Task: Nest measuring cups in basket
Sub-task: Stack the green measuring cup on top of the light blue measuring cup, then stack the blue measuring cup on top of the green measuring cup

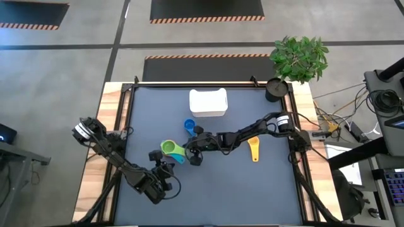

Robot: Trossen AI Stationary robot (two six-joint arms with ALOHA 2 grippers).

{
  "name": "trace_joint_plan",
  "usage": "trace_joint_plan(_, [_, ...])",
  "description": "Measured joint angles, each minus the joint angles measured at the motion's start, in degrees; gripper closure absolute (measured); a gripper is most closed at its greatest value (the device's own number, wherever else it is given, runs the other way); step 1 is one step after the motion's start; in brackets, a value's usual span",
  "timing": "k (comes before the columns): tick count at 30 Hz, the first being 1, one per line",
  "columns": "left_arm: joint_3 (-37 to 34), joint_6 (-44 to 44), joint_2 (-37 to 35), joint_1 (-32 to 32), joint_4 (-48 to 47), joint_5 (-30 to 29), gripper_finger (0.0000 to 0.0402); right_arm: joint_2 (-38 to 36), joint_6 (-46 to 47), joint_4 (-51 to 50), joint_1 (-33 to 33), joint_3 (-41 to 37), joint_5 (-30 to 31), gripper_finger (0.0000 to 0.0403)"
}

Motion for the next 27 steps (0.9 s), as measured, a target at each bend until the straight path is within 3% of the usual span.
trace_joint_plan(12, [0.0, 0.0, 0.6, 0.4, 0.6, -2.9, 0.0402, -2.0, -0.1, -10.0, 2.2, 4.1, 3.6, 0.0394])
trace_joint_plan(27, [-0.1, 0.0, 0.6, 0.6, 1.0, -2.9, 0.0402, -2.3, -0.6, -11.8, 5.1, 5.8, 4.5, 0.0394])
